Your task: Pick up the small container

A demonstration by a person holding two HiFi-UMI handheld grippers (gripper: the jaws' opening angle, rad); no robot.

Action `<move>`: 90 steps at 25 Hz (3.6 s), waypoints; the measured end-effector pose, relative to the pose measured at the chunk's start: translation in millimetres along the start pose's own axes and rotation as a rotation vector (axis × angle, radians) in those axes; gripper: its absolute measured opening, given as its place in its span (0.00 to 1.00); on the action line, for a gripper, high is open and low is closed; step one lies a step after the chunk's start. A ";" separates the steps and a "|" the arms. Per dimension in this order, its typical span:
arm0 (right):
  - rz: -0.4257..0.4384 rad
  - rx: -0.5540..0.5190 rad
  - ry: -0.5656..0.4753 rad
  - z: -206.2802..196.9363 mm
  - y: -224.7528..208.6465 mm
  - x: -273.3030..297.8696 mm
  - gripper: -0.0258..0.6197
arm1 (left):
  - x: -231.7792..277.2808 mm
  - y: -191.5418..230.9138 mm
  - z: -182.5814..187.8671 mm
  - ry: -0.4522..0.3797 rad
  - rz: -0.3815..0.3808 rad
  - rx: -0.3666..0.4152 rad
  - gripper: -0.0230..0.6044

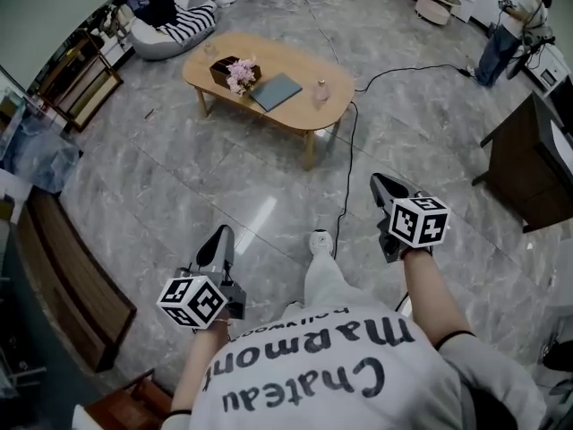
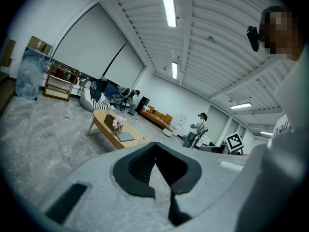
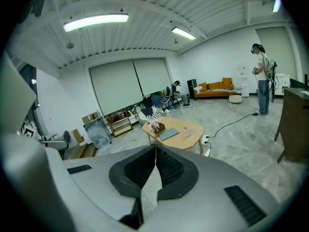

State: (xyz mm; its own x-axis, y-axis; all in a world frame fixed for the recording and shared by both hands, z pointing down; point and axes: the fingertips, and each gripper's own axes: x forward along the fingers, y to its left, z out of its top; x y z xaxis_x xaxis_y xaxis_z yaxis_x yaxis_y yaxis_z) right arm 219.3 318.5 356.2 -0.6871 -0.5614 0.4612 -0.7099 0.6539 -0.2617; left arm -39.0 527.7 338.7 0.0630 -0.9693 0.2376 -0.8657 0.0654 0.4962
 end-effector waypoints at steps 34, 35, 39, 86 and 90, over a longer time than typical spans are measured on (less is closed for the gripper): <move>0.019 0.073 0.033 113.7 -180.2 166.4 0.06 | 288.9 -16.5 74.3 -0.007 -0.035 -0.012 0.06; 0.020 0.079 0.043 109.8 -181.6 169.0 0.06 | 290.8 -14.5 72.9 0.000 -0.028 -0.014 0.06; 0.013 0.106 0.074 98.9 -187.9 177.7 0.06 | 299.6 -6.3 64.1 0.053 -0.006 -0.013 0.06; -0.150 0.421 -0.041 222.9 -225.7 455.4 0.06 | 674.1 131.5 190.2 0.396 -0.358 0.041 0.06; -0.117 0.592 0.008 193.0 -218.7 474.3 0.06 | 679.0 130.0 153.4 0.505 -0.380 0.049 0.06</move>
State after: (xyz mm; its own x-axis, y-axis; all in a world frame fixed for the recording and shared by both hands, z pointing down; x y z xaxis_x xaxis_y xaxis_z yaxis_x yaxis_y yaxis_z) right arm 18.8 -188.6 468.6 -0.5995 -0.6070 0.5217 -0.7479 0.1926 -0.6353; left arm -185.0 -158.2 436.4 0.5868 -0.6906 0.4228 -0.7577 -0.2842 0.5875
